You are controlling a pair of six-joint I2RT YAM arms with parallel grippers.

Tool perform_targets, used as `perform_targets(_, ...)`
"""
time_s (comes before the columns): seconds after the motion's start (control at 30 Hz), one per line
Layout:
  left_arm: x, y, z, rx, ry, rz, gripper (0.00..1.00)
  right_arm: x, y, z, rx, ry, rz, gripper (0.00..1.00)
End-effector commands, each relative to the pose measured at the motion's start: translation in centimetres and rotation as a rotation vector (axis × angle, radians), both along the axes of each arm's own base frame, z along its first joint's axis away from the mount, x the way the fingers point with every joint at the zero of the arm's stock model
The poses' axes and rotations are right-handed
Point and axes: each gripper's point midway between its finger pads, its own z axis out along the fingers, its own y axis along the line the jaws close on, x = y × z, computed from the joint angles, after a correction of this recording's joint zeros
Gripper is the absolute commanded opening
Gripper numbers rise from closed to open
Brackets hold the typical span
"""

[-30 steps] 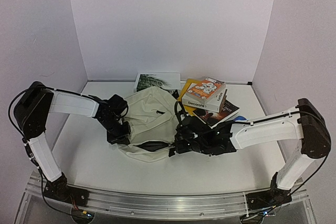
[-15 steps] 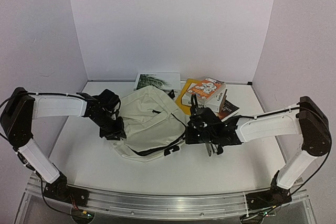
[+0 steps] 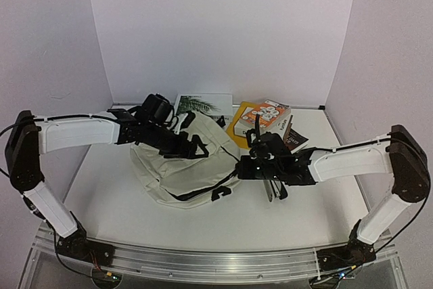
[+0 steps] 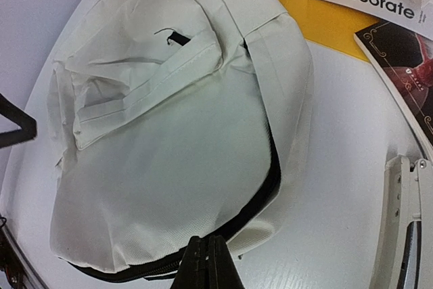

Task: Pack the student bag
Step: Unzip the student bag at the center of the board.

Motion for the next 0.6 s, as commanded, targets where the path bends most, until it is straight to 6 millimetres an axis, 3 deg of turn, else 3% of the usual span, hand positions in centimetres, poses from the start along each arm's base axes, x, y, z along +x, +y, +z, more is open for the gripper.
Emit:
perform_targets(0.0,-1.4,-5.5,0.6,-0.079,-0.074,-0.195,0.94,0.8,0.4,2.4,0.115,-0.029,-0.012,0.00)
perform_targets(0.13,-2.2,-7.6,-1.3,-0.014,-0.092,-0.247,0.95,1.0,0.2,2.2,0.125,-0.020,-0.023,0.00)
perform_targets(0.4,-1.7,-8.6,-3.3,0.021,-0.106,-0.239,0.93,1.1,-0.2,2.2,0.138,-0.018,-0.040,0.00)
perform_targets(0.57,-2.3,-9.2,-4.9,0.039,-0.077,-0.262,0.81,1.4,-0.8,2.0,0.137,-0.020,-0.067,0.00)
